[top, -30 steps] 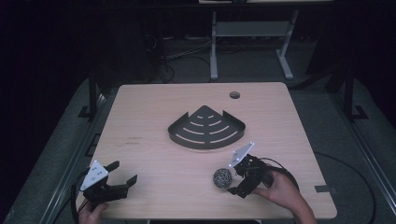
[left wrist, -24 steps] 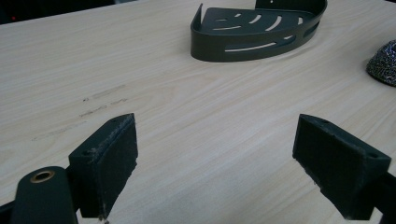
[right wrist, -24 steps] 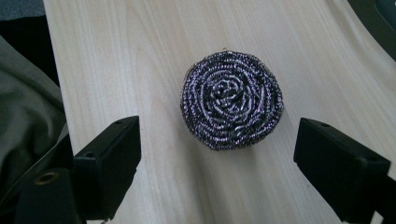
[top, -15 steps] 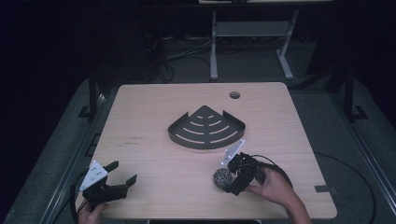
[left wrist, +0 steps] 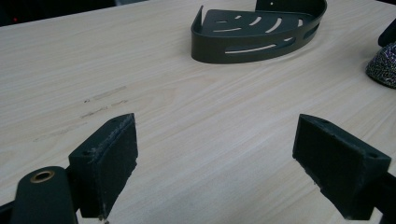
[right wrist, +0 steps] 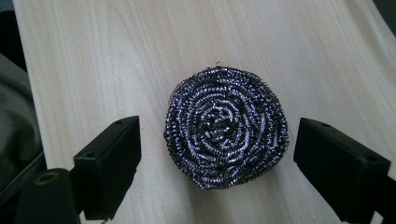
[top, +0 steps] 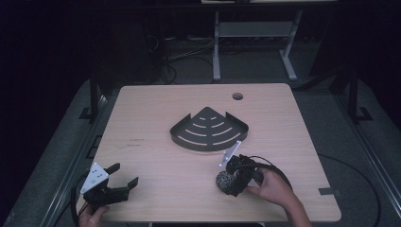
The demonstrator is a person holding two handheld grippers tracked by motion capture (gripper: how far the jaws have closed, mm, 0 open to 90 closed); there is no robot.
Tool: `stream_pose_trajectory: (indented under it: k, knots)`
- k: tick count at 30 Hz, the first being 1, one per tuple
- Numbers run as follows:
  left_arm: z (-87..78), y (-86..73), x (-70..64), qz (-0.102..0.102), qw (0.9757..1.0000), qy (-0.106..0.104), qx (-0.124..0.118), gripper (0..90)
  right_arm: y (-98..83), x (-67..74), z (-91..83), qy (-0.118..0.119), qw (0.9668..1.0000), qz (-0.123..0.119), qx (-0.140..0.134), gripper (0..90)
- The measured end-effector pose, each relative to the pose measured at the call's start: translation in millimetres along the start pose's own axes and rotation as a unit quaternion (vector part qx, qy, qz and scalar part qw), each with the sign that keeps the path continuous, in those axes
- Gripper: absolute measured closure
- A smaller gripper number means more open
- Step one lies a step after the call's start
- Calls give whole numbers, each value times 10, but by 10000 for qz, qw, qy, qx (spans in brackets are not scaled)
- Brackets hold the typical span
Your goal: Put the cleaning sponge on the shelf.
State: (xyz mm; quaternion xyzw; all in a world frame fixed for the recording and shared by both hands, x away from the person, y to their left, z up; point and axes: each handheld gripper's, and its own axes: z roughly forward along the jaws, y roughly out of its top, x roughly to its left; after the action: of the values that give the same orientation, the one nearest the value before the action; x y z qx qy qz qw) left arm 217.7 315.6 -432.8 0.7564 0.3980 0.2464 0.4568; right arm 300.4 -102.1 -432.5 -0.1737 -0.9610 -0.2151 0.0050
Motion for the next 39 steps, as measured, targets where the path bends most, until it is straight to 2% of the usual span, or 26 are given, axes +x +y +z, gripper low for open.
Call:
stream_pose_trajectory:
  k: [6,22,25,39]
  knots:
    - [1,-1,-1,10,10000,-11,1,133,21,-5,63,-62,9999,2,121,151]
    - [-18,-3,14,-16,10000,12,-29,133,40,2,141,-160,9995,-80,272,251]
    - [-18,-3,14,-19,10000,15,-27,133,40,10,142,-153,9995,-115,267,289]
    - [-23,-1,17,-38,10000,13,-27,133,56,31,75,-200,9994,-202,220,317]
